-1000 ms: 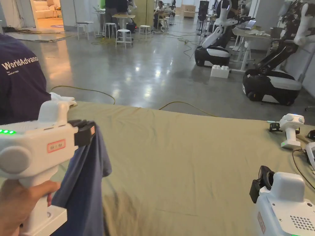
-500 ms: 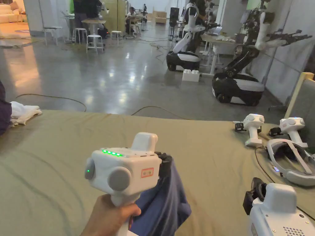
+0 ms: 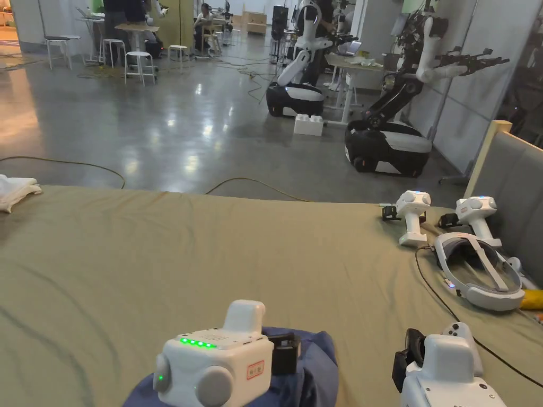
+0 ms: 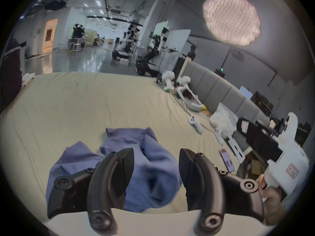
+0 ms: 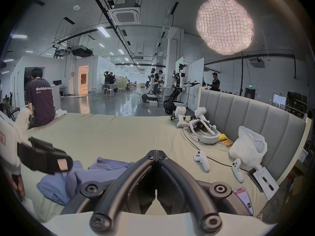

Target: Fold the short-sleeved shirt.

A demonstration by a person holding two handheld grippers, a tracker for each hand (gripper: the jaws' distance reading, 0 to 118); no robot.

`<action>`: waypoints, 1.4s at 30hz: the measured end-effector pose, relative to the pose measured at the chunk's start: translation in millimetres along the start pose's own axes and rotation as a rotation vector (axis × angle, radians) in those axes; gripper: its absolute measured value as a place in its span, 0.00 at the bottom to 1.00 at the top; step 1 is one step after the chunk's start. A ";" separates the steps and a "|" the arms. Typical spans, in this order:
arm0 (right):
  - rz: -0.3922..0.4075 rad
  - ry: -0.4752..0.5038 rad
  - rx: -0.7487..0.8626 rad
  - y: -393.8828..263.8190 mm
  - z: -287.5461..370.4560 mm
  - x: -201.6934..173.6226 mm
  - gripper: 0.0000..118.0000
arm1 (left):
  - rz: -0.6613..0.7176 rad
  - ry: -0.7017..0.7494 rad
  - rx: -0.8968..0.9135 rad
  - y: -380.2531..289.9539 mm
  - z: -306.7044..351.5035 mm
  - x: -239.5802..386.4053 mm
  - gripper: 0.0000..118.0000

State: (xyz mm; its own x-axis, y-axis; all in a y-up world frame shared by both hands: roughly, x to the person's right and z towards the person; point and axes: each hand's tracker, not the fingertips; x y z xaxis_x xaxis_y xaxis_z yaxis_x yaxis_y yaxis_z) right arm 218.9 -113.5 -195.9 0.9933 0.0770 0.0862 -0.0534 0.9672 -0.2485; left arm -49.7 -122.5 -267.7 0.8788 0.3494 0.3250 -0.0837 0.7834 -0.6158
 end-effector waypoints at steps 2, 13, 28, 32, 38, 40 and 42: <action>0.000 0.015 0.008 3.6 -0.3 -5.5 0.00 | -0.010 0.037 0.039 8.9 15.9 -7.9 0.52; -0.024 0.061 0.115 32.6 -2.5 -42.2 0.00 | -0.140 0.385 0.405 29.8 115.6 -43.6 0.44; -0.019 0.103 0.169 50.4 -5.2 -64.2 0.00 | -0.067 0.550 0.279 5.7 139.2 -94.4 0.00; -0.023 0.124 0.144 49.7 -8.0 -61.4 0.00 | -0.002 0.500 0.030 -5.8 121.1 -123.4 0.00; -0.011 0.128 0.090 38.6 -13.1 -54.8 0.00 | 0.105 0.508 -0.301 -43.6 83.6 -171.1 0.00; -0.016 0.138 0.062 35.2 -15.4 -52.8 0.00 | 0.147 0.501 -0.359 -57.0 71.6 -185.8 0.05; -0.006 0.135 0.050 29.5 -17.4 -51.3 0.00 | 0.197 0.471 -0.417 -71.0 62.5 -196.8 0.28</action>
State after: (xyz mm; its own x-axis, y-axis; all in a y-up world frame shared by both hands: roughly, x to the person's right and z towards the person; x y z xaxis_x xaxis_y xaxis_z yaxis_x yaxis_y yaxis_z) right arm 168.1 -93.1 -224.4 0.9982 0.0408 -0.0439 -0.0488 0.9786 -0.1997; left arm -246.1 -214.8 -243.0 0.9852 0.1295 -0.1127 -0.1582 0.4298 -0.8890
